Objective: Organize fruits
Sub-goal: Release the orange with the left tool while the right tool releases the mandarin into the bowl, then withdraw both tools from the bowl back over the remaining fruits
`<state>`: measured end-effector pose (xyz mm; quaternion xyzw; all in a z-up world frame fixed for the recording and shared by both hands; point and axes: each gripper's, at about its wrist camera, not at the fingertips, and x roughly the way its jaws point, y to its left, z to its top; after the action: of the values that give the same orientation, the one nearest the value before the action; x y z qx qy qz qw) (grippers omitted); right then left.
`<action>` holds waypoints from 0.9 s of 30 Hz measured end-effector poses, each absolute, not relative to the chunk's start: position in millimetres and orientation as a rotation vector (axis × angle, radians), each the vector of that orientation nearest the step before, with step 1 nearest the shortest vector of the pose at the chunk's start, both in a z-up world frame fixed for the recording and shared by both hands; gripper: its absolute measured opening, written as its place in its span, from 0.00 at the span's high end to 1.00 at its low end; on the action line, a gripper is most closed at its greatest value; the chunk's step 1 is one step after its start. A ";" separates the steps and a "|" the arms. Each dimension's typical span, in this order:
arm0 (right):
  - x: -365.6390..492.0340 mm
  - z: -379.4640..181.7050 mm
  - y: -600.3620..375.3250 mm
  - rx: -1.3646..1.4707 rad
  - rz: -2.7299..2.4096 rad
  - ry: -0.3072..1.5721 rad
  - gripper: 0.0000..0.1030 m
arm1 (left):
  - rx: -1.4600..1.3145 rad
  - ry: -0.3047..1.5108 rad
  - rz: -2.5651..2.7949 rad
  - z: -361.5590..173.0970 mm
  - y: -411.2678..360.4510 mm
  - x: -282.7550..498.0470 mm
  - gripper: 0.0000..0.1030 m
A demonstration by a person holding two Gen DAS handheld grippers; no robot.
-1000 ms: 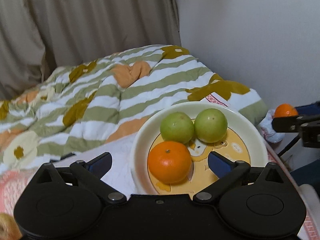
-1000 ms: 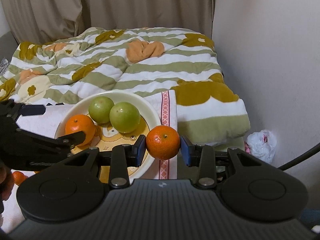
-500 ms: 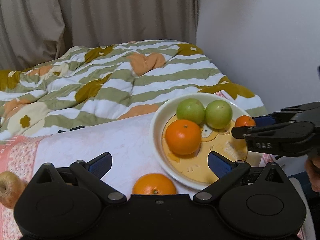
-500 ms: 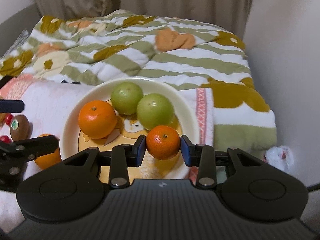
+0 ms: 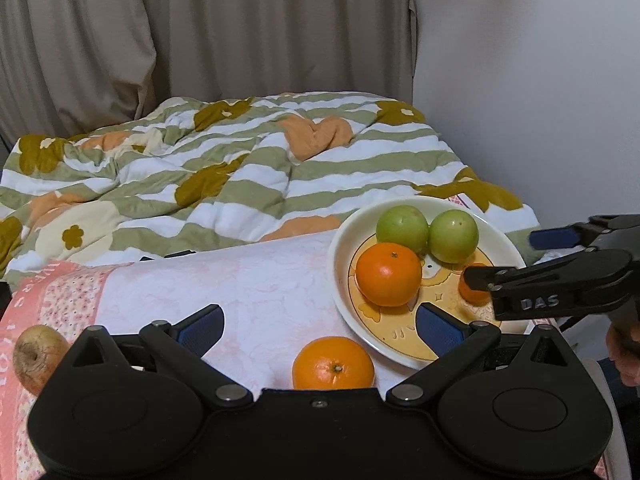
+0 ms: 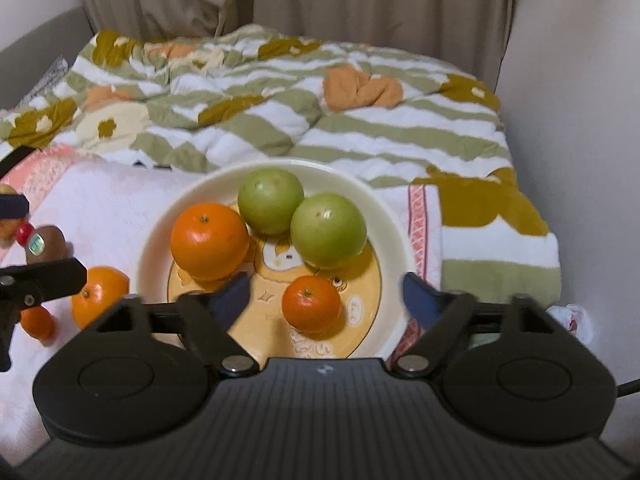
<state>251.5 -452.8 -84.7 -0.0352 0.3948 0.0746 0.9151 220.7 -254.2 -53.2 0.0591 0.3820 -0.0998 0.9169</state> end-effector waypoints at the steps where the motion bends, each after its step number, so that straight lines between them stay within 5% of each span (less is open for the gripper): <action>1: 248.9 -81.5 -454.1 -0.069 0.152 0.811 0.00 | 0.119 0.782 -0.204 -51.4 -253.3 216.9 0.00; 27: 129.3 7.9 -438.2 -0.029 0.158 0.712 0.00 | 0.021 0.633 -0.059 27.1 -194.4 107.3 0.00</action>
<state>129.3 -438.2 7.9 -0.0140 0.3480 0.0774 0.9342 107.3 -194.4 27.1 0.0101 0.3113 -0.0289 0.9498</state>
